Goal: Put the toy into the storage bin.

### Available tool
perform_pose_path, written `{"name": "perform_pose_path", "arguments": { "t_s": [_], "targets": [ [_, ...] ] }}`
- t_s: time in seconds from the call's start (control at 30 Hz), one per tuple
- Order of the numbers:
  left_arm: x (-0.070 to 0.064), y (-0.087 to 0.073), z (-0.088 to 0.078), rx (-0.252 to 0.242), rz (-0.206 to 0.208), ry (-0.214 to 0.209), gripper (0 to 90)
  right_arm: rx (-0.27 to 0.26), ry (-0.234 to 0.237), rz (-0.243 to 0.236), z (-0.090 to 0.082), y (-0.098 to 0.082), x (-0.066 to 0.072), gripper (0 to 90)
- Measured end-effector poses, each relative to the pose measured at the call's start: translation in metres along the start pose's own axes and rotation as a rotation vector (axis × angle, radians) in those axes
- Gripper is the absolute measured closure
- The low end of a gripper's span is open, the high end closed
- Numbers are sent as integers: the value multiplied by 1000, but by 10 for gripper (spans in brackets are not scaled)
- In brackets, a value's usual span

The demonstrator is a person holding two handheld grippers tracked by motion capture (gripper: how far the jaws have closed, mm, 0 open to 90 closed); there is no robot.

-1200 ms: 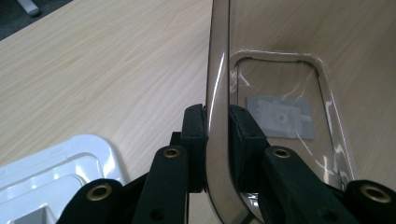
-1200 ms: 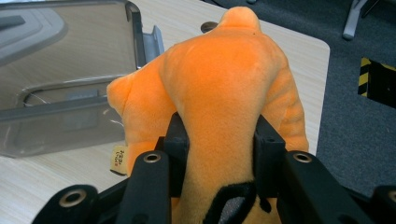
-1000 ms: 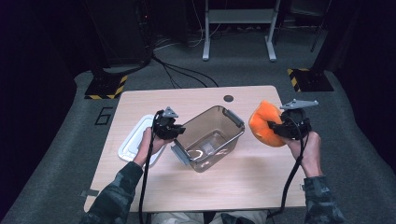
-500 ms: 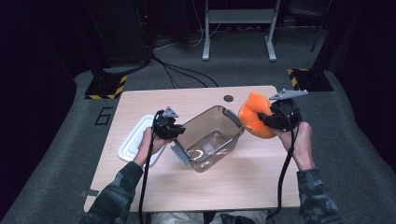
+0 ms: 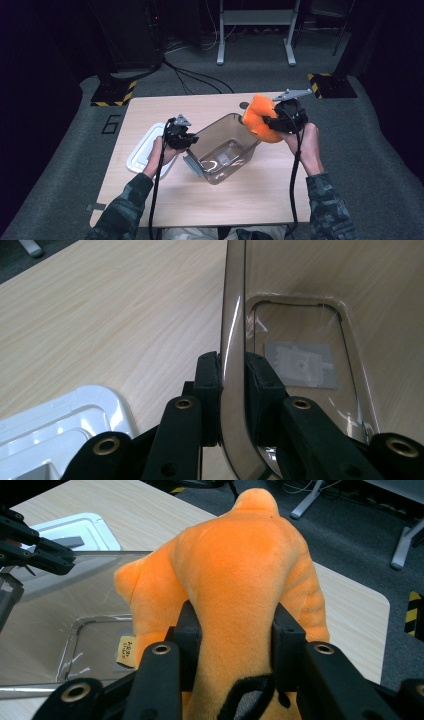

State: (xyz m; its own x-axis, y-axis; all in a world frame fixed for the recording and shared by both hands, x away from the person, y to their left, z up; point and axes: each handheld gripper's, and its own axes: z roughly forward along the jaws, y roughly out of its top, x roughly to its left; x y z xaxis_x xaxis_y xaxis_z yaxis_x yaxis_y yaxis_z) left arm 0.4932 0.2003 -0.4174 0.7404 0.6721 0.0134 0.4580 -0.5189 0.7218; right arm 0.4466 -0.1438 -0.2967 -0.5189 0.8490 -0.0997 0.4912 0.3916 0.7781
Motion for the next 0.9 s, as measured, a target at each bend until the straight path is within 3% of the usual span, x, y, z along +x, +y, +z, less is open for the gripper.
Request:
{"name": "perform_pose_path", "arguments": {
  "t_s": [0.73,0.9],
  "targets": [
    [0,2,1,7,7,3,777,30,30,-14,40,17,16,644],
    [0,2,1,8,8,5,777,38,27,-39,48,21,22,644]
  ]
}}
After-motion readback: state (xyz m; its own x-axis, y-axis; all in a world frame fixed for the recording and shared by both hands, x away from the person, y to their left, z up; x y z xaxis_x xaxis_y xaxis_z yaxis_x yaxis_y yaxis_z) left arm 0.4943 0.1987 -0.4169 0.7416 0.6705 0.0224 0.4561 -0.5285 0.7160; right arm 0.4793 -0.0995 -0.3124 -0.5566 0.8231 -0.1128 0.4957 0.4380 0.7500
